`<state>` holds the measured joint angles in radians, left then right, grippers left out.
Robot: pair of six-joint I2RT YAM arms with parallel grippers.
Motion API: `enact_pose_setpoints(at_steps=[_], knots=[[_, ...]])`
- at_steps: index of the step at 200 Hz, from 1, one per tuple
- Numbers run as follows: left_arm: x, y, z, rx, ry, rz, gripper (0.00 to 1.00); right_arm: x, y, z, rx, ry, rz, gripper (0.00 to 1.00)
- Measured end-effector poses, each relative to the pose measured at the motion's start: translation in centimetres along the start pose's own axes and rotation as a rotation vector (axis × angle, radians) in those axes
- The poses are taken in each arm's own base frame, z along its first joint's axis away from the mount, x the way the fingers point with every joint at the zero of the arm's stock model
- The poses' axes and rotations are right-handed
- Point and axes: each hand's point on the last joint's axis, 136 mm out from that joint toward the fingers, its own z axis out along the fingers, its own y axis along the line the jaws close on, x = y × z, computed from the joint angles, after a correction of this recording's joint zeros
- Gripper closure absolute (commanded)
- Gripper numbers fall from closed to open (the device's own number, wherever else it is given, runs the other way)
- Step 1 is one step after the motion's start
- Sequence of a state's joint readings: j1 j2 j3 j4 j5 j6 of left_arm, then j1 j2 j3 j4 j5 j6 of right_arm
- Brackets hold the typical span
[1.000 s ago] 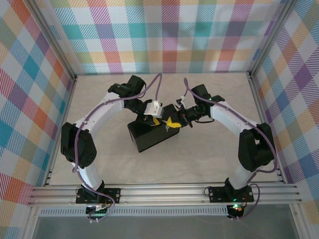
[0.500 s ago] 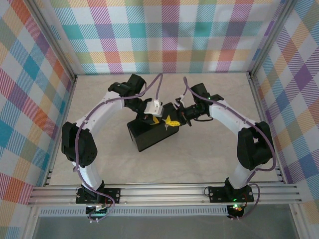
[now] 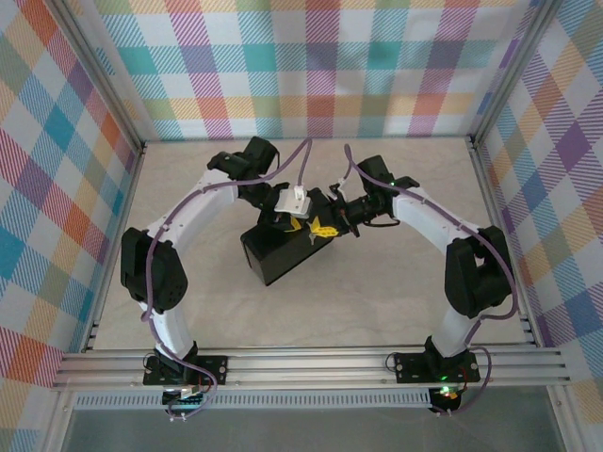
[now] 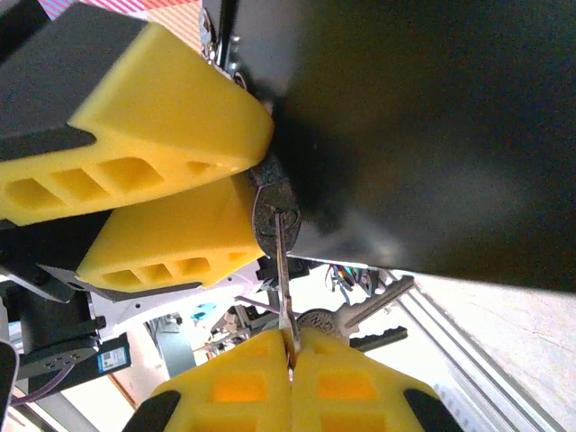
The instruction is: Unlock the padlock with the key
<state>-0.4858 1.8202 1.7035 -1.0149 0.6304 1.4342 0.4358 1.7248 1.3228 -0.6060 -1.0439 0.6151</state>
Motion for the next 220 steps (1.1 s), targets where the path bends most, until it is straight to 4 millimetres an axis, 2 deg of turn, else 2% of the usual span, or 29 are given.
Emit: enact_pose_setpoints(at_steps=[67, 85, 172, 220], knots=[[0.1, 0.4, 0.0, 0.001, 0.022, 0.02, 0.82, -0.6, 0.1, -0.5, 0.026, 0.032, -0.101, 1.0], [0.2, 0.4, 0.0, 0.0, 0.029, 0.022, 0.83, -0.7, -0.4, -0.5, 0.023, 0.061, -0.131, 1.0], [0.0, 0.1, 0.1, 0.02, 0.012, 0.018, 0.83, -0.1, -1.4, -0.5, 0.015, 0.108, -0.332, 1.0], [-0.1, -0.1, 0.2, 0.038, -0.002, 0.018, 0.83, 0.2, -1.8, -0.6, 0.033, 0.113, -0.382, 1.0]])
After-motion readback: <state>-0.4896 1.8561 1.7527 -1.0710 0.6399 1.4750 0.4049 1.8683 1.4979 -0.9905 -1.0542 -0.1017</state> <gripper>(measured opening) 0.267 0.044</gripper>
